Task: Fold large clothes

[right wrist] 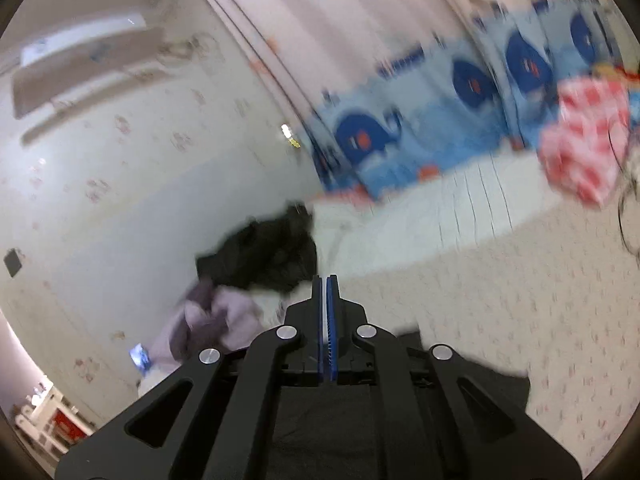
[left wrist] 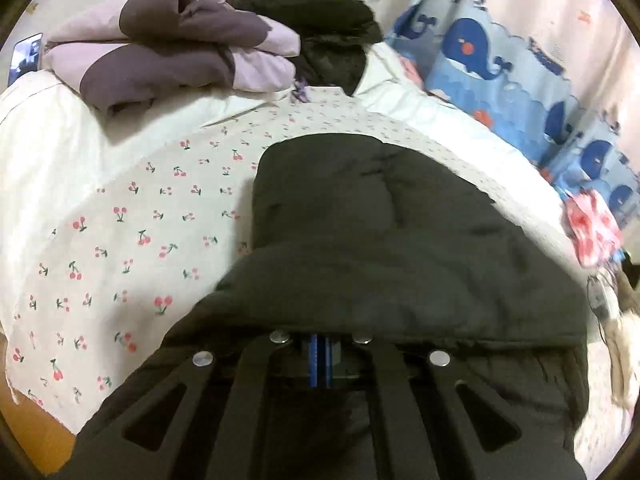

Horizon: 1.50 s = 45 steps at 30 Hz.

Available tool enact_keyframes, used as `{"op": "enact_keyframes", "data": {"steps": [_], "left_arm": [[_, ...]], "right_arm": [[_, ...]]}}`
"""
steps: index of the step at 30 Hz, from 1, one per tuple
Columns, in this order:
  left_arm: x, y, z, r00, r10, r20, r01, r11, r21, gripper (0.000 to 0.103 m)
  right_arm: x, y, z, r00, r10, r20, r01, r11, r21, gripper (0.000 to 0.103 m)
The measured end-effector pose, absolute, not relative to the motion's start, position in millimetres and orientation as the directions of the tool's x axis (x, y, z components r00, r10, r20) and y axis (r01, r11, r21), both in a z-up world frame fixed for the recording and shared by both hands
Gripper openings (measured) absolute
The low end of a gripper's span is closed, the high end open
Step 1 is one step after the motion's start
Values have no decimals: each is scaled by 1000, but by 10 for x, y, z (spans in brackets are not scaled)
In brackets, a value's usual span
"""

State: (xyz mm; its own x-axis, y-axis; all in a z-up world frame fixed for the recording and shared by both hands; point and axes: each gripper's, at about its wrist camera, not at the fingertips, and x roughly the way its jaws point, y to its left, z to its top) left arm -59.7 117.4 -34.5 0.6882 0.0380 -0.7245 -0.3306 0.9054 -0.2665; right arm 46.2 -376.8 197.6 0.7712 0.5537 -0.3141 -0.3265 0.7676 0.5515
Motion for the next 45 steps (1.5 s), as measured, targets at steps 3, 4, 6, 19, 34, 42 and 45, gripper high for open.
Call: {"op": "enact_keyframes", "data": {"steps": [3,4,6,19,34,42,45], "left_arm": [[-658,1130,-397,656,-18,-754,-271,927,-258,3],[-663,1132,-434,643,-42,-765,-258,928,-268,3],[-674,1132,-476,630,-70,-773,-249,925,-287,3],[-672,975,-460,628,-203,-751,-172,905,-388,3],[-368,533,-543,628,-288,-723,-188,845,-500,3],[-46,546,-480,728,-4,-686,-406,803,-435,75],[40,562,-505,726,-9,-688,-456,743,-490,97]], "right_arm": [[550,-3803,1372,677,551,-488,-242,793,559,41],[574,-3838,1066,638,533,-555,-184,806,562,61],[604,-3903,633,578,536,-616,-116,801,588,62],[1231,-3186,-287,450,625,-638,-93,744,662,11],[982,-2210,2232,567,810,-153,-559,514,651,7],[796,-1716,2977,471,877,-99,-680,432,593,7],[751,-1629,3028,457,883,-110,-691,430,581,7]]}}
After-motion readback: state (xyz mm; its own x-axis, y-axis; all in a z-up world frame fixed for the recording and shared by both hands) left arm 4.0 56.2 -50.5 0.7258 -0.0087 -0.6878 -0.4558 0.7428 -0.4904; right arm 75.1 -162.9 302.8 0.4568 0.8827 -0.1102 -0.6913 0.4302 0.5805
